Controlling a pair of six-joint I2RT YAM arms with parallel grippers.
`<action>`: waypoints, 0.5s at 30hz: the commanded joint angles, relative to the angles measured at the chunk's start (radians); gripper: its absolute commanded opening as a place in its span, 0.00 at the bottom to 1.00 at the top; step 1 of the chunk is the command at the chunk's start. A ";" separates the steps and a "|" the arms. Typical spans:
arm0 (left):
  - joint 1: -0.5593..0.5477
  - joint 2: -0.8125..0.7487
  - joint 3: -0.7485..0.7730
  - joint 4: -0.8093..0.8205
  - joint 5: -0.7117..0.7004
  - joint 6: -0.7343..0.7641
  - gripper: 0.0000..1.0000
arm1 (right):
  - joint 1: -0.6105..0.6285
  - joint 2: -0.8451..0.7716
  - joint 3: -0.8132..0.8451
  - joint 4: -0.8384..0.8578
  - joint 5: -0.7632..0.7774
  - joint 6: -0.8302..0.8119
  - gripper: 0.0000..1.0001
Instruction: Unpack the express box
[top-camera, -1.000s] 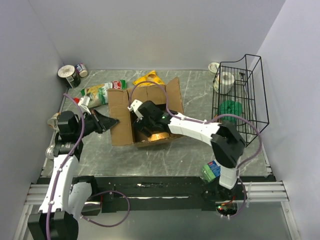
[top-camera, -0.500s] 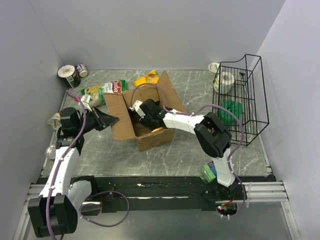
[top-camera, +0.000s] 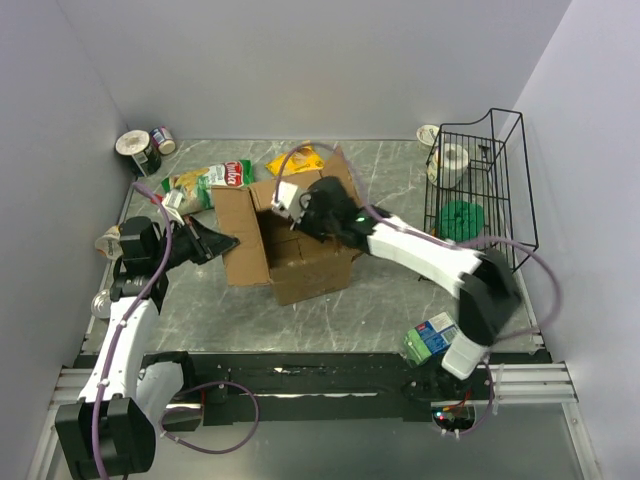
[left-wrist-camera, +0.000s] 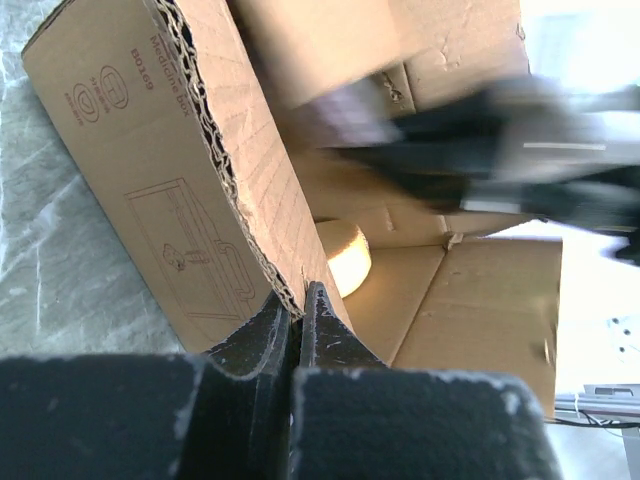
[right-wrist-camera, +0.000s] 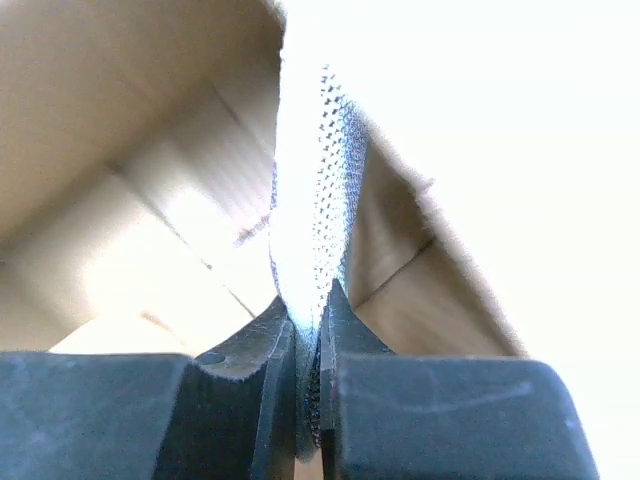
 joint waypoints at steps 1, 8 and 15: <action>-0.012 0.003 -0.014 -0.086 -0.006 0.077 0.01 | -0.004 -0.222 0.058 -0.116 -0.198 0.034 0.00; -0.012 0.012 0.032 -0.075 -0.006 0.097 0.01 | -0.064 -0.493 0.026 -0.239 -0.015 0.180 0.00; -0.010 0.016 0.084 -0.104 -0.019 0.147 0.01 | -0.205 -0.689 -0.084 -0.363 0.246 0.238 0.00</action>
